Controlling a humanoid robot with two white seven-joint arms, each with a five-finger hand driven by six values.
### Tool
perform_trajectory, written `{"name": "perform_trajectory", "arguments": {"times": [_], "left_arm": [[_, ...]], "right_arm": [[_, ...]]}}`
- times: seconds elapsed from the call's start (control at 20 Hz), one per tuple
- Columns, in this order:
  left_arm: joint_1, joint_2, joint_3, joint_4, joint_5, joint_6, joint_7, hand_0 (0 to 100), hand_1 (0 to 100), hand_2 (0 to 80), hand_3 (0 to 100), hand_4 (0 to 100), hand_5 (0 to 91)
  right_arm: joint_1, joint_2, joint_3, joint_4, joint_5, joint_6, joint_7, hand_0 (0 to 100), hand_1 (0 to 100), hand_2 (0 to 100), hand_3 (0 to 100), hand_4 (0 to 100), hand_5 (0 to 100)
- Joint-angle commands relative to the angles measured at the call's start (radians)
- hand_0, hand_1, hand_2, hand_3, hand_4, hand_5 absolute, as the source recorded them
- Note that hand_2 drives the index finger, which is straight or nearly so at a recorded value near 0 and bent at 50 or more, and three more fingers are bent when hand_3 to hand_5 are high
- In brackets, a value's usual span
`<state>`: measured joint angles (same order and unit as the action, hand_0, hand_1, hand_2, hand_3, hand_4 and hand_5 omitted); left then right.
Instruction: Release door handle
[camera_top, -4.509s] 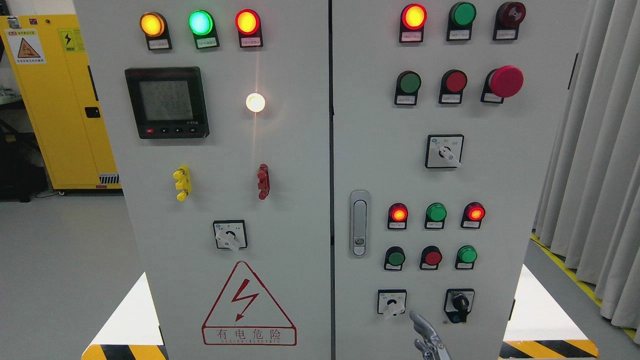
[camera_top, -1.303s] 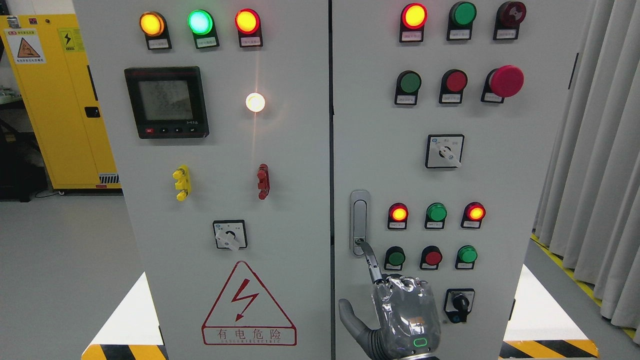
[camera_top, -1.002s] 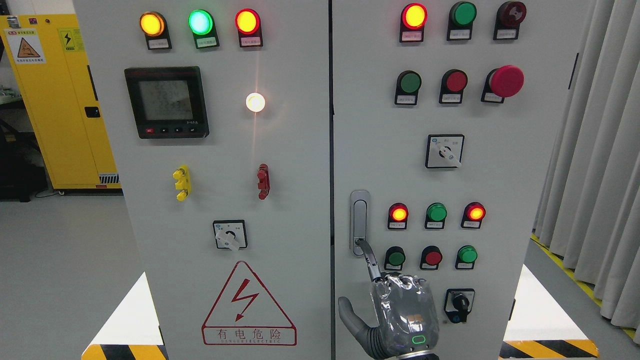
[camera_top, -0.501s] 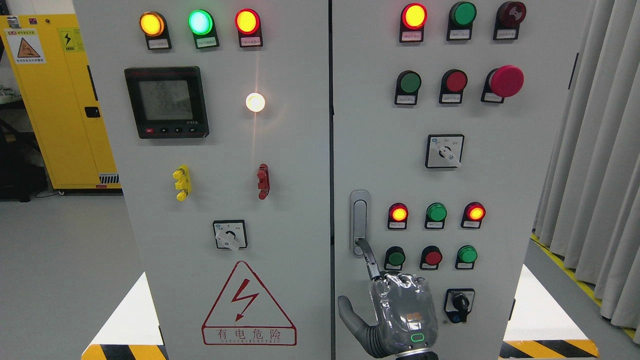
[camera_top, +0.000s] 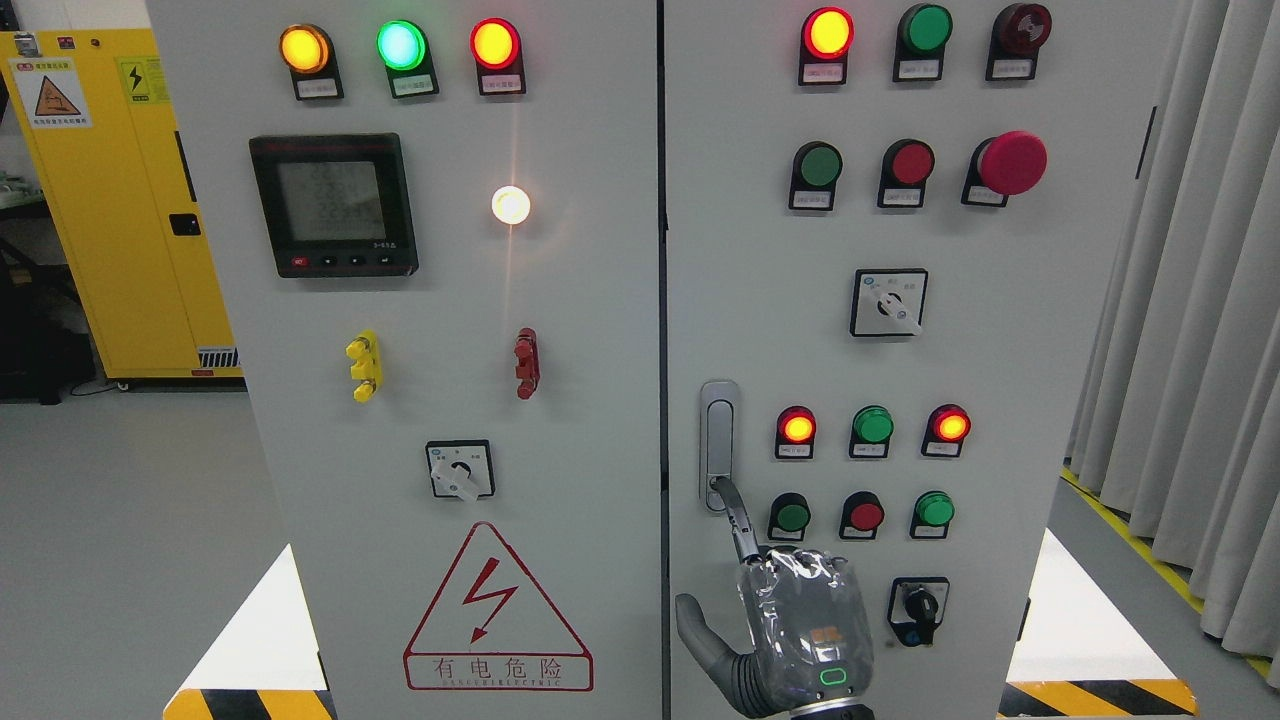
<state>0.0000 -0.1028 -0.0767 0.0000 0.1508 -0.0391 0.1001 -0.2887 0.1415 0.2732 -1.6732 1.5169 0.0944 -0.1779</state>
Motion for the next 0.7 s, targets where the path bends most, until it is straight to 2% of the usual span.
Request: {"name": "perform_trajectory", "arguments": {"times": [0.0,0.55,0.65], "left_arm": [[0.017,0.0,0.0,-0.015,0.001,0.001,0.0,12,56,0.0,0,0,0.0],[0.017,0.0,0.0,-0.015,-0.001,0.001,0.0,12,56,0.0,0,0,0.0],[0.017,0.0,0.0,-0.015,-0.001,0.001,0.0,12,56,0.0,0,0,0.0]], "right_arm": [[0.005,0.001,0.0,0.003,-0.003,0.004,0.014,35,36,0,97,99,100],[0.005,0.001,0.0,0.004,-0.003,0.008,0.023,36,36,0,97,99,100],[0.005,0.001,0.0,0.004,-0.003,0.01,0.035,37,36,0,97,99,100]]}}
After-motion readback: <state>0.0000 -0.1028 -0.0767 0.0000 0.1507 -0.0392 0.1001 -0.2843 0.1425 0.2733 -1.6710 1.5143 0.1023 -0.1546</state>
